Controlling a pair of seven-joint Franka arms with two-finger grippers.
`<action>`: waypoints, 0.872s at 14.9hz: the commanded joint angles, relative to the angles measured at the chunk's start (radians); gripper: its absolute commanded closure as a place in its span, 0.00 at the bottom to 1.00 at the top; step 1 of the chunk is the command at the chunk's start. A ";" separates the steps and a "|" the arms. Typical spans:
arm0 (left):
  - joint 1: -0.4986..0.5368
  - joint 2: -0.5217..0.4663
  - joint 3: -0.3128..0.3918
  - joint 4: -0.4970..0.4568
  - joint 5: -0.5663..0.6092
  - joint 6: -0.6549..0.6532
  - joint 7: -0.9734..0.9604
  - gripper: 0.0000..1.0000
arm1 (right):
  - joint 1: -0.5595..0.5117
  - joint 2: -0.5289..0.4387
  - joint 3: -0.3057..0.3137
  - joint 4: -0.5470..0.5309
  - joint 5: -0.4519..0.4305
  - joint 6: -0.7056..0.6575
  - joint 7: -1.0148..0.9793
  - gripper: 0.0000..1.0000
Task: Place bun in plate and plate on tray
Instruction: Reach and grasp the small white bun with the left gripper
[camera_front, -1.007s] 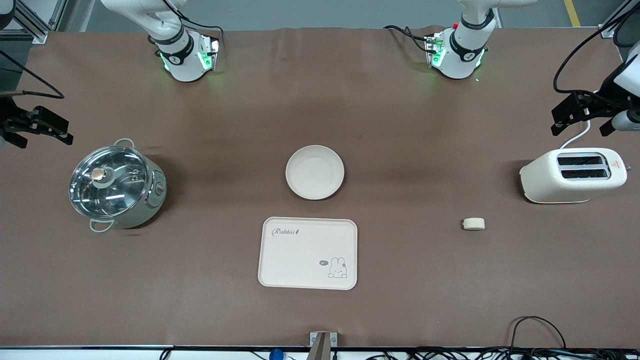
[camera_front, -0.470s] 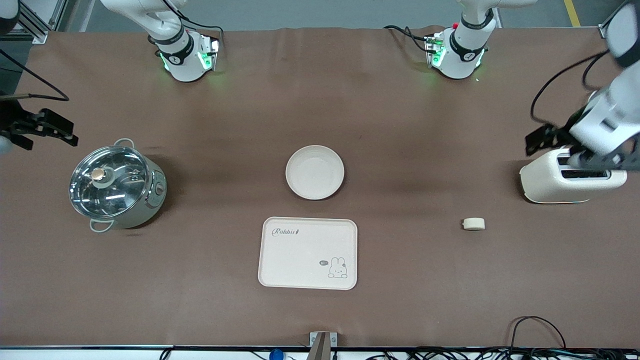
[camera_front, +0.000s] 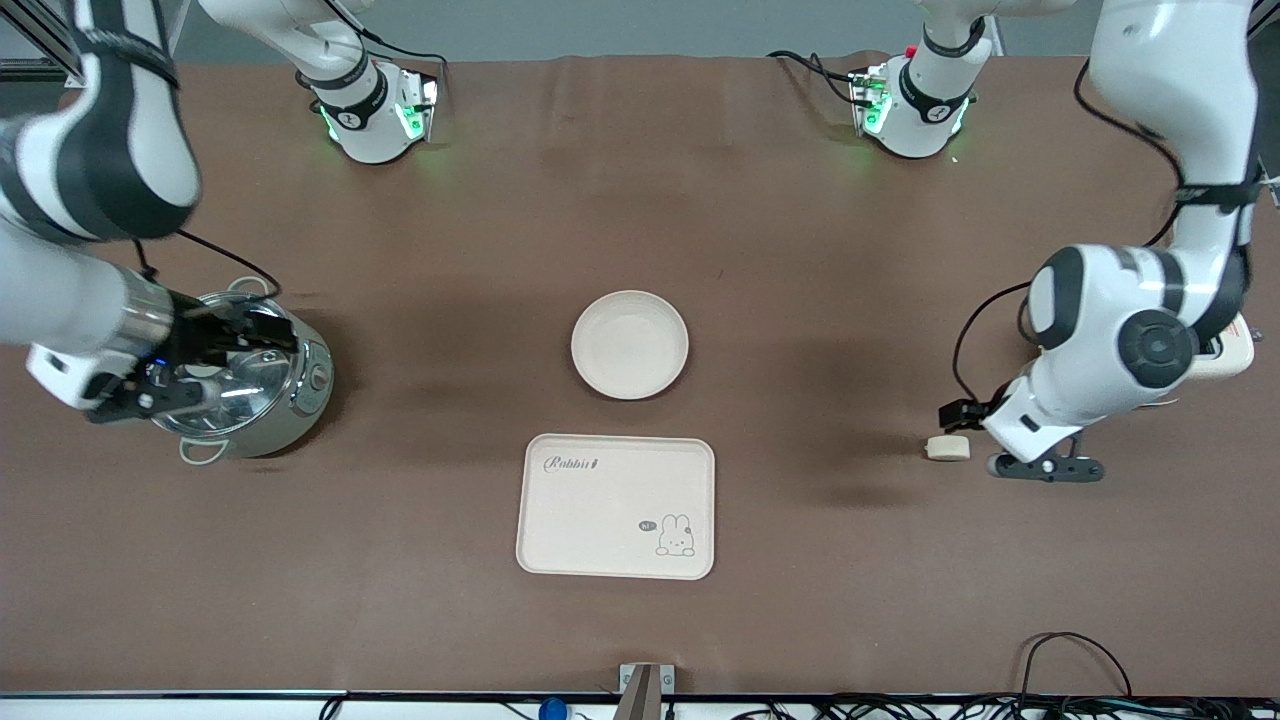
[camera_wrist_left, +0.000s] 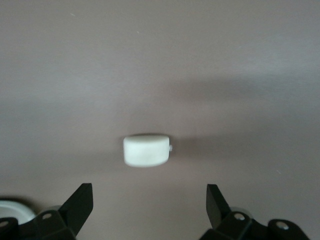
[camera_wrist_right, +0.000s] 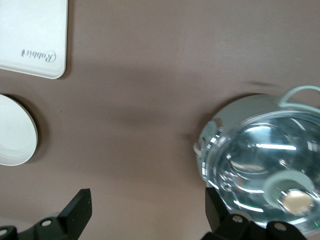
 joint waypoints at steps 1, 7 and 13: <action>0.007 0.012 -0.004 -0.089 -0.011 0.134 0.009 0.00 | 0.052 0.057 -0.003 0.009 0.011 0.034 0.003 0.00; 0.016 0.088 -0.004 -0.170 -0.008 0.355 0.039 0.09 | 0.117 0.194 -0.003 0.013 0.080 0.134 0.003 0.00; 0.017 0.091 -0.006 -0.175 -0.008 0.374 0.073 0.74 | 0.190 0.252 -0.003 0.015 0.082 0.189 0.013 0.00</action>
